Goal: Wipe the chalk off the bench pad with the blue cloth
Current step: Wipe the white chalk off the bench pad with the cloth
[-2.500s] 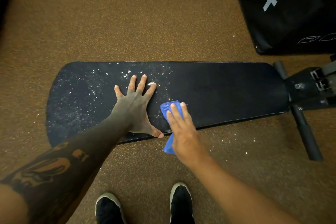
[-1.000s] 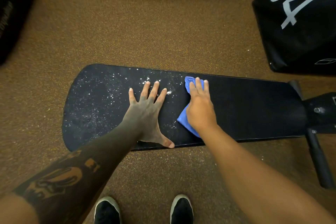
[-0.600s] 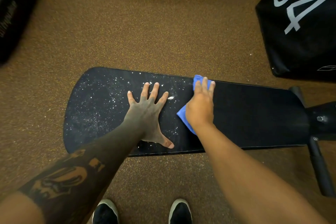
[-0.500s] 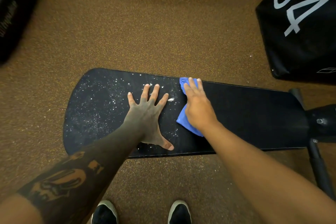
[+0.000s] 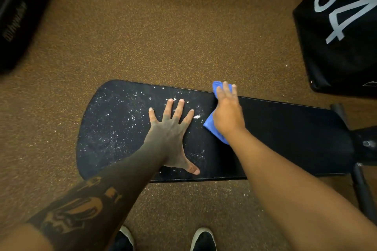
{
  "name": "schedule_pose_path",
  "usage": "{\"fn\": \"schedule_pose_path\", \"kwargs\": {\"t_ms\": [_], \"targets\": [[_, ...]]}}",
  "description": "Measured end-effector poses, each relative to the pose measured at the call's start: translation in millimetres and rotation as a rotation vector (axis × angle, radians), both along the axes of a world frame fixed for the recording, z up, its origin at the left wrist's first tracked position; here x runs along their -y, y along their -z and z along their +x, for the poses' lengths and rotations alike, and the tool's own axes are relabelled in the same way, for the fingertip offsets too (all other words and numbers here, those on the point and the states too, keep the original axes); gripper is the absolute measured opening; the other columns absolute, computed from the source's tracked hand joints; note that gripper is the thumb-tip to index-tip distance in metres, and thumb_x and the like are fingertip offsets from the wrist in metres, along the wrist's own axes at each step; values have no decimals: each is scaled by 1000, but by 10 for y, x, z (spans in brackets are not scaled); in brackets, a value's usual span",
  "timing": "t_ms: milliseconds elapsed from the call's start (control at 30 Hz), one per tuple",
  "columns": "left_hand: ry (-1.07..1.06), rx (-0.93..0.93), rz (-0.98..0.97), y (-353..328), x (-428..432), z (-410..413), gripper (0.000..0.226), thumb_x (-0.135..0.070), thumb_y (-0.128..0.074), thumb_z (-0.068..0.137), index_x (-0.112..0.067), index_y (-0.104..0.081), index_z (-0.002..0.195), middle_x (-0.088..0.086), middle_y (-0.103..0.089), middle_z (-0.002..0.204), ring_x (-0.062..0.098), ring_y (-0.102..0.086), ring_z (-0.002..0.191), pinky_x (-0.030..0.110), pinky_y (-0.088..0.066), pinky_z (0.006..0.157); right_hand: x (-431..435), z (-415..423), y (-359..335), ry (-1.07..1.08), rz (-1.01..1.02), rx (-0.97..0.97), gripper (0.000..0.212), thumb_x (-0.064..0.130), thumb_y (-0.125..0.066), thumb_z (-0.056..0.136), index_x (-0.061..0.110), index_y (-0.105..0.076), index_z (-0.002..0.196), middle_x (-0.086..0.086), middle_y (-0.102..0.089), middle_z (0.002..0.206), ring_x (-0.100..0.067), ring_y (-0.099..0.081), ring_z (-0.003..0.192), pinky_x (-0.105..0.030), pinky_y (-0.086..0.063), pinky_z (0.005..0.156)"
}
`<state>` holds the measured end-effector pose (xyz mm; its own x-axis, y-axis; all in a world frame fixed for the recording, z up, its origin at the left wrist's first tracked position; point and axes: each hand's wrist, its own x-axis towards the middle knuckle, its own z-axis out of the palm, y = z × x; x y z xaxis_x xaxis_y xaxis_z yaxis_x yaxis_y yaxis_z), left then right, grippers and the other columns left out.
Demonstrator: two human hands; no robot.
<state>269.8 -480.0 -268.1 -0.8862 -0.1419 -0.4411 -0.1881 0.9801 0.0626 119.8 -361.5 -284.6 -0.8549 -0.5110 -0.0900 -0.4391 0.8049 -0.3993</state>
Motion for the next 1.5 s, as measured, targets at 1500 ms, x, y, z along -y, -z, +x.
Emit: {"fn": "schedule_pose_path", "kwargs": {"t_ms": [1500], "targets": [[-163,-31,13,-52,333,354,149,-107,-42,35,-36,12,155,8,17,165,34,18,151,73,-10,114,3,567,82,-309,-116,30,64,-13,-34,87,13,-37,145,0,-18,159,-19,-1,148,-45,-30,113]]}}
